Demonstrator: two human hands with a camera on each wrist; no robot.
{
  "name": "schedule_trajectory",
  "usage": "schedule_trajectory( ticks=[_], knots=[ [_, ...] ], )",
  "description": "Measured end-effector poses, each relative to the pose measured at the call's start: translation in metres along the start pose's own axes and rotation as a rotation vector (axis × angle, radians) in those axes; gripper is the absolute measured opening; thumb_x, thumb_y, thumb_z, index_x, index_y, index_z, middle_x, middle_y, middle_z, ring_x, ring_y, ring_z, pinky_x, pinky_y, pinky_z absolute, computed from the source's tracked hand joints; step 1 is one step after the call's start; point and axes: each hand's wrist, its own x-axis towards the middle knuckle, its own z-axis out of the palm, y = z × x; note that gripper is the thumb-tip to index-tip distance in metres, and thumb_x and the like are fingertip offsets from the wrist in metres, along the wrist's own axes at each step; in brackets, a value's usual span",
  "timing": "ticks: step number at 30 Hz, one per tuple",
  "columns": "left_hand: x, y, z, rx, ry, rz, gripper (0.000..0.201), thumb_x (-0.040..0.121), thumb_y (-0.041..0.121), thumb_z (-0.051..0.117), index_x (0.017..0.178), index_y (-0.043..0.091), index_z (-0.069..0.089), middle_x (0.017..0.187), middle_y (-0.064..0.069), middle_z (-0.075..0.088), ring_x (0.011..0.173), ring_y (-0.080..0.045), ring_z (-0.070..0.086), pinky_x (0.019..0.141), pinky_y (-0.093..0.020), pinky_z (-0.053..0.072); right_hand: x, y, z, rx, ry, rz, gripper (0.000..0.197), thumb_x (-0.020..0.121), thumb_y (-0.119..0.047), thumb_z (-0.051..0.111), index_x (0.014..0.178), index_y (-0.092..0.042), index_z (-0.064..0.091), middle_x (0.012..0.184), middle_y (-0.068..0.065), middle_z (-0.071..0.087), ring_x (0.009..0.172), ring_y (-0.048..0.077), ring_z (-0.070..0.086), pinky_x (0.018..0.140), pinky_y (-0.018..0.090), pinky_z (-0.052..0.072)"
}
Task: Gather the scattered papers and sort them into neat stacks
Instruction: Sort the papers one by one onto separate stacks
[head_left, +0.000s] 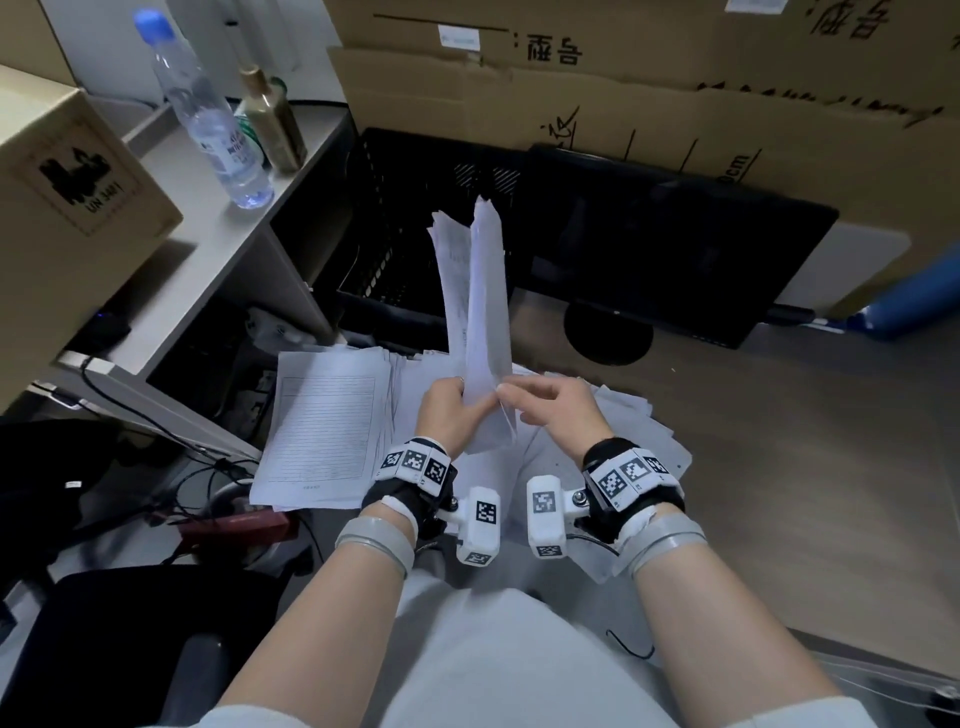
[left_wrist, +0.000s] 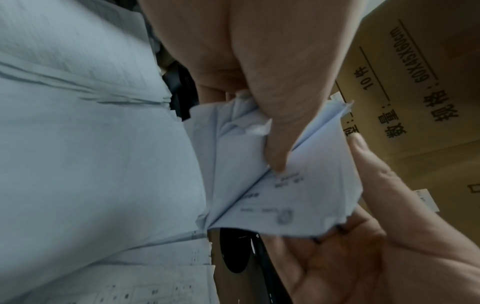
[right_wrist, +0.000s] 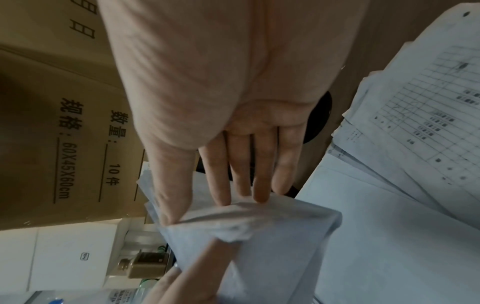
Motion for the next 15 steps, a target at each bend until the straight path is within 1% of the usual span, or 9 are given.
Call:
schedule_trajectory(
  ticks=[2,3,5,6,9,10,12,14,15],
  knots=[
    [0.008,-0.002,-0.009,-0.016,-0.03,0.001,0.051,0.066,0.06,0.077,0.076,0.011,0.072,0.074,-0.006,0.073,0.067,-0.016,0.061,0.065,-0.039,0.054,0.004,-0.004,0.004,0.041,-0.007,0.003,0.039,0.081,-0.031,0.08,0.115,-0.016,0.074,0.105,-0.009,0.073,0.099,0.003,0.069,0.094,0.03,0.055],
    [0.012,-0.002,-0.015,-0.037,-0.055,0.011,0.056,0.064,0.063,0.079,0.081,0.01,0.074,0.078,-0.009,0.074,0.069,-0.017,0.063,0.068,-0.044,0.057,0.007,-0.008,0.007,0.05,-0.007,-0.001,0.039,0.08,-0.031,0.081,0.115,-0.017,0.073,0.105,-0.009,0.074,0.097,0.001,0.069,0.089,0.026,0.056],
    [0.02,-0.004,-0.024,-0.067,-0.099,0.029,0.074,0.059,0.073,0.079,0.09,0.006,0.075,0.085,-0.017,0.074,0.071,-0.017,0.063,0.072,-0.053,0.057,0.013,-0.015,0.015,0.042,0.0,0.013,0.027,0.081,-0.031,0.08,0.106,-0.024,0.075,0.097,-0.013,0.075,0.09,-0.006,0.068,0.075,0.017,0.054],
    [0.024,-0.005,-0.029,-0.075,-0.116,0.041,0.077,0.058,0.075,0.079,0.09,0.005,0.075,0.085,-0.019,0.073,0.07,-0.018,0.062,0.072,-0.054,0.056,0.016,-0.019,0.019,0.054,0.002,0.016,0.02,0.083,-0.029,0.078,0.103,-0.026,0.074,0.094,-0.014,0.075,0.087,-0.007,0.068,0.07,0.014,0.053],
    [0.037,-0.001,-0.047,-0.093,-0.137,0.066,0.07,0.063,0.07,0.075,0.086,0.003,0.072,0.078,-0.008,0.074,0.071,-0.021,0.066,0.068,-0.047,0.055,0.027,-0.027,0.033,0.143,0.023,0.024,0.015,0.09,-0.023,0.071,0.104,-0.018,0.074,0.094,-0.011,0.076,0.089,-0.003,0.069,0.069,0.015,0.055],
    [0.042,-0.001,-0.053,-0.093,-0.143,0.074,0.067,0.065,0.067,0.072,0.088,0.004,0.073,0.082,-0.007,0.075,0.077,-0.024,0.07,0.073,-0.046,0.056,0.031,-0.029,0.039,0.158,0.033,0.027,0.015,0.091,-0.022,0.07,0.104,-0.016,0.074,0.096,-0.01,0.076,0.091,-0.001,0.07,0.07,0.017,0.055],
    [0.052,-0.002,-0.064,-0.118,-0.162,0.091,0.06,0.069,0.06,0.069,0.091,0.005,0.074,0.087,-0.014,0.075,0.085,-0.032,0.072,0.079,-0.049,0.058,0.038,-0.03,0.05,0.178,0.064,0.038,0.016,0.092,-0.022,0.069,0.105,-0.014,0.074,0.097,-0.008,0.076,0.093,0.002,0.07,0.074,0.021,0.056],
    [0.062,-0.008,-0.072,-0.149,-0.168,0.081,0.063,0.071,0.06,0.067,0.086,-0.001,0.07,0.081,-0.016,0.072,0.076,-0.035,0.068,0.074,-0.049,0.056,0.046,-0.029,0.062,0.157,0.112,0.043,0.015,0.093,-0.025,0.068,0.101,-0.015,0.076,0.086,-0.011,0.074,0.082,0.003,0.066,0.071,0.021,0.055],
    [0.067,-0.01,-0.075,-0.161,-0.171,0.066,0.07,0.071,0.064,0.065,0.082,-0.005,0.066,0.076,-0.015,0.068,0.069,-0.03,0.063,0.069,-0.047,0.054,0.049,-0.028,0.066,0.129,0.149,0.042,0.014,0.094,-0.027,0.066,0.094,-0.018,0.076,0.078,-0.011,0.071,0.074,0.005,0.062,0.066,0.021,0.053]
  ],
)
